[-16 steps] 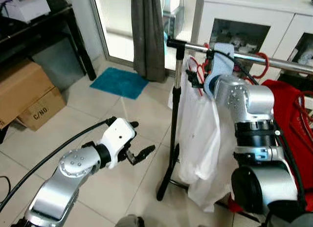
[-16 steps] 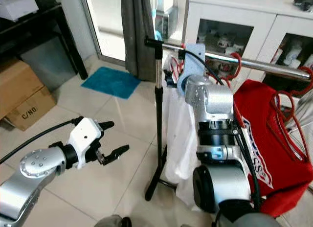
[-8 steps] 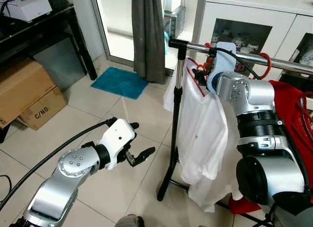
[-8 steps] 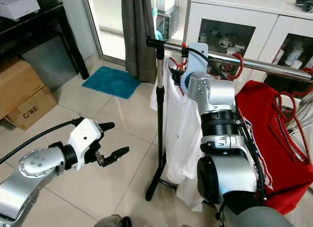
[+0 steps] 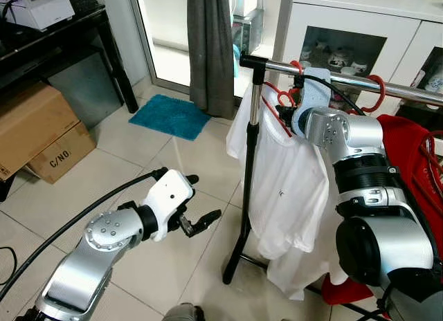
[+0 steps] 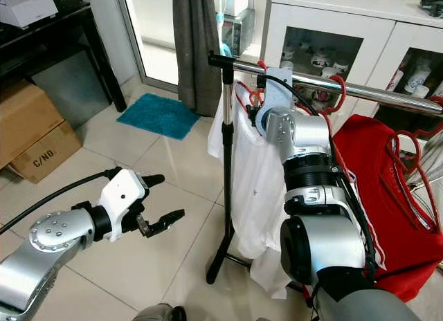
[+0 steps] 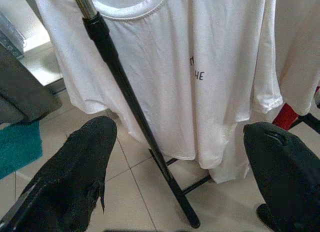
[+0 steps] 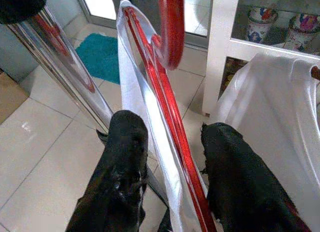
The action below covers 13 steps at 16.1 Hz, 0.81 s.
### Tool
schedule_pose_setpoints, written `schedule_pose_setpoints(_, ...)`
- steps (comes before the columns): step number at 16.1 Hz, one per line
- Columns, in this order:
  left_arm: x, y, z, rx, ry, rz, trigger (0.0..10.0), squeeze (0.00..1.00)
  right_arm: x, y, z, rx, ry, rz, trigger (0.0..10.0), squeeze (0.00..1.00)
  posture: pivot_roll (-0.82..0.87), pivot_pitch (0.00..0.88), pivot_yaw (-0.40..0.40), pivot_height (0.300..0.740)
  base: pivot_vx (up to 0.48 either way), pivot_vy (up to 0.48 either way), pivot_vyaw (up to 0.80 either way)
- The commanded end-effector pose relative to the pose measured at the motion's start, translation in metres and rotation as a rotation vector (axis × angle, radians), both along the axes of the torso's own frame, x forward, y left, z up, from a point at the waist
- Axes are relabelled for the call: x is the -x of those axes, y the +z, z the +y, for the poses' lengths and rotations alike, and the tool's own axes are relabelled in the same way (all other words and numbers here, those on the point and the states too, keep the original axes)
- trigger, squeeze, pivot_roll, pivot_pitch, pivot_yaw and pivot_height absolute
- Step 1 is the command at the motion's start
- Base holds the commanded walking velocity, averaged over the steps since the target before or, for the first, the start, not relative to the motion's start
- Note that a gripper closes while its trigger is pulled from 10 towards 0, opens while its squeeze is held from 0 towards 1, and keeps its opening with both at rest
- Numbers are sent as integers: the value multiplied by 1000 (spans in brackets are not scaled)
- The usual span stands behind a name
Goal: Hang hanger
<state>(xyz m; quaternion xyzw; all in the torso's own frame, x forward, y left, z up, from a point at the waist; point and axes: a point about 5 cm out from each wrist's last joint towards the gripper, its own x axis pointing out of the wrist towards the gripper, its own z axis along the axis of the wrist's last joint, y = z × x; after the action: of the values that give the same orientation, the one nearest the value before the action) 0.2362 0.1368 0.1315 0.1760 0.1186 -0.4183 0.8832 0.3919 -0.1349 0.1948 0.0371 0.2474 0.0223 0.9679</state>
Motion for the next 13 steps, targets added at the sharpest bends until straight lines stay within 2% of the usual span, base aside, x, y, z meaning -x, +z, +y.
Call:
schedule_pose_setpoints(1, -1, 0, 0, -7, -2, 2, 10000, 592, -3, 10, 2, 9, 12, -29, 0, 0, 55, 17, 53, 740, 0, 0, 0)
schedule_pose_setpoints(13, -1, 0, -2, -19, -14, -3, 10000, 588, -7, 13, 1, -18, 28, -29, 0, 0, 50, 1, 58, 740, 0, 0, 0)
